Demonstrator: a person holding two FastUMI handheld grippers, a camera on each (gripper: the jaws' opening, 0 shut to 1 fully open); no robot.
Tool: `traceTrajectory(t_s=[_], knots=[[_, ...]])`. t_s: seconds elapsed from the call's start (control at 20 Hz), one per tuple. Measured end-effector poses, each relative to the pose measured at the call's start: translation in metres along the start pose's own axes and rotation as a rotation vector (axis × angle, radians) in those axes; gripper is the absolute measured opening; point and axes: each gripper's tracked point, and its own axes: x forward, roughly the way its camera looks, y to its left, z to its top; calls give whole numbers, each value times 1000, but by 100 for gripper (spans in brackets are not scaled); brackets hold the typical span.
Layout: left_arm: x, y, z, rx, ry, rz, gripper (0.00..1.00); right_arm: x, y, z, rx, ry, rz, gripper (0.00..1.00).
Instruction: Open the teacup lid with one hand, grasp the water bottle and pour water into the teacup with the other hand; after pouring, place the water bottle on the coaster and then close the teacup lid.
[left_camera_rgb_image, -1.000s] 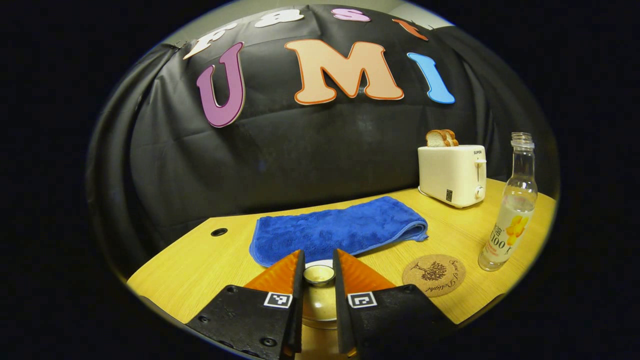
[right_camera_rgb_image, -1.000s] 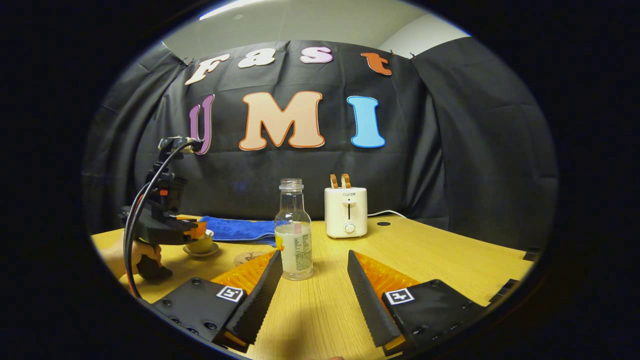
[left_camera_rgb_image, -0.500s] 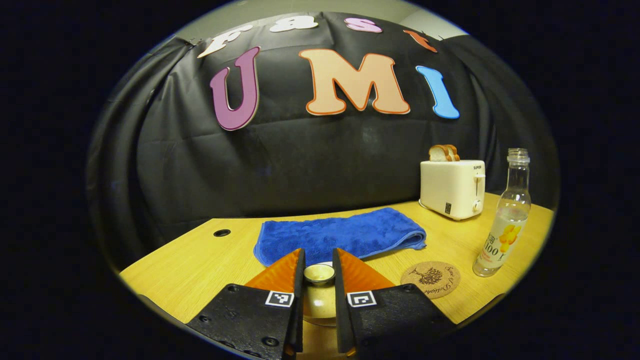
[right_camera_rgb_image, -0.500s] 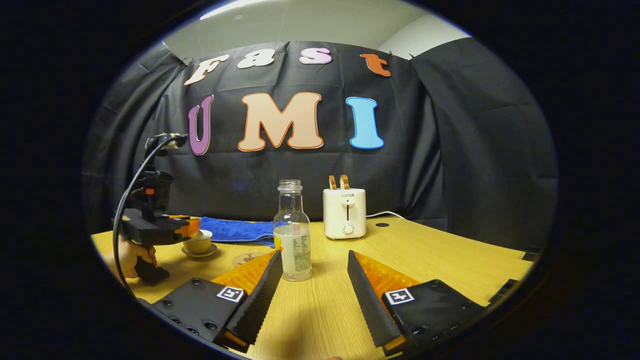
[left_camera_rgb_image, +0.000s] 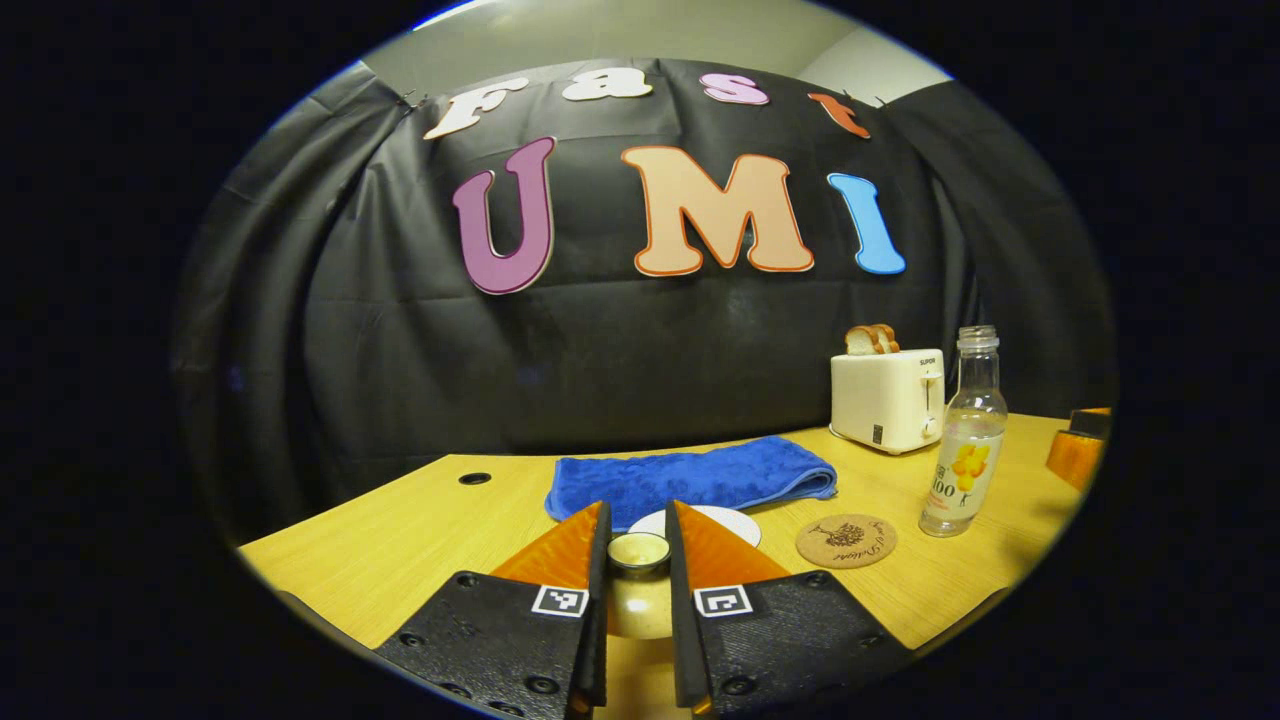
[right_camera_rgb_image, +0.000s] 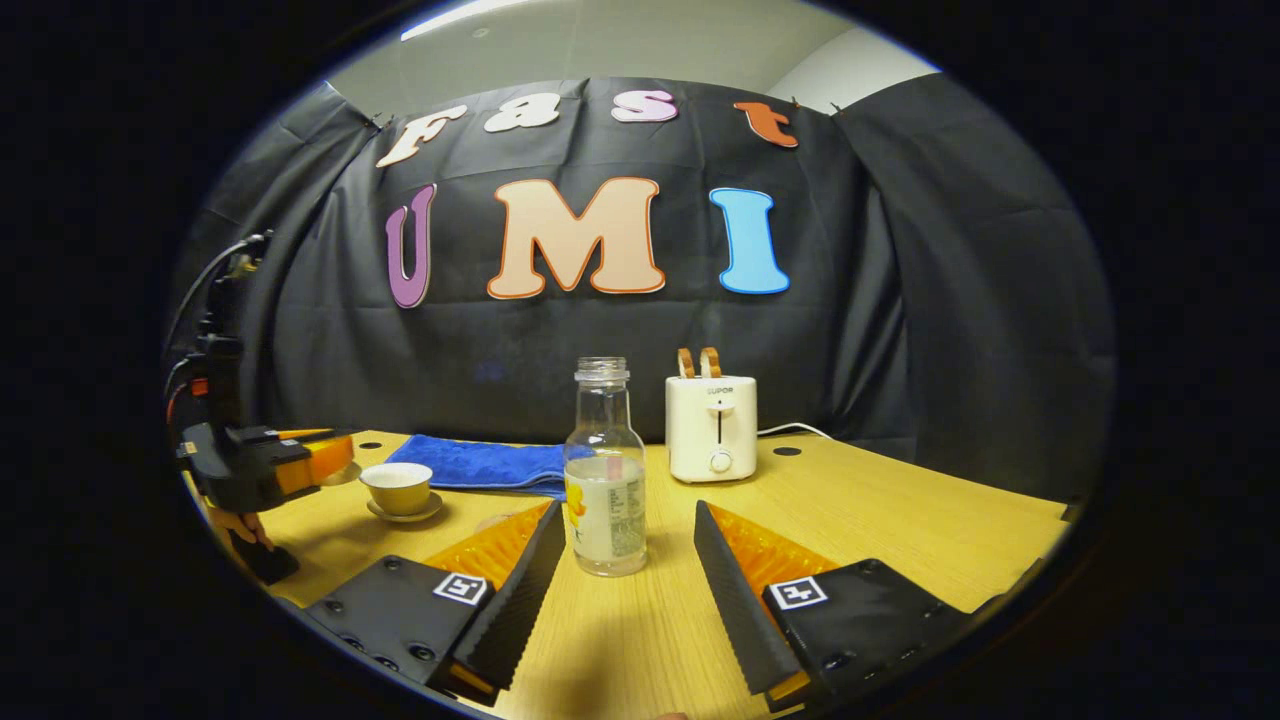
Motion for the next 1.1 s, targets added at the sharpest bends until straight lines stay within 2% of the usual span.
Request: traceTrajectory(t_s=[0.1, 0.15, 0.2, 0.3, 0.35, 0.4, 0.8, 1.1], knots=[[-13, 11, -1, -17, -2, -6, 24, 14, 2, -2, 0, 9, -10, 86], [-18, 20, -1, -23, 0, 1, 23, 22, 5, -3, -1, 16, -10, 93], [-24, 29, -4, -40, 0, 16, 24, 27, 9, -5, -1, 28, -6, 86], [-34, 41, -3, -51, 1, 34, 23, 37, 13, -9, -2, 52, 1, 86], [-38, 47, -3, -59, -6, 45, 24, 40, 13, -10, -1, 61, -1, 90], [-41, 50, -5, -54, 0, 51, 24, 43, 14, -10, 0, 60, -3, 86], [-52, 57, -5, -53, -3, 51, 24, 67, 20, -11, 3, 57, 4, 86], [-52, 57, -5, -53, -2, 51, 24, 86, 21, -3, 4, -1, -2, 86]])
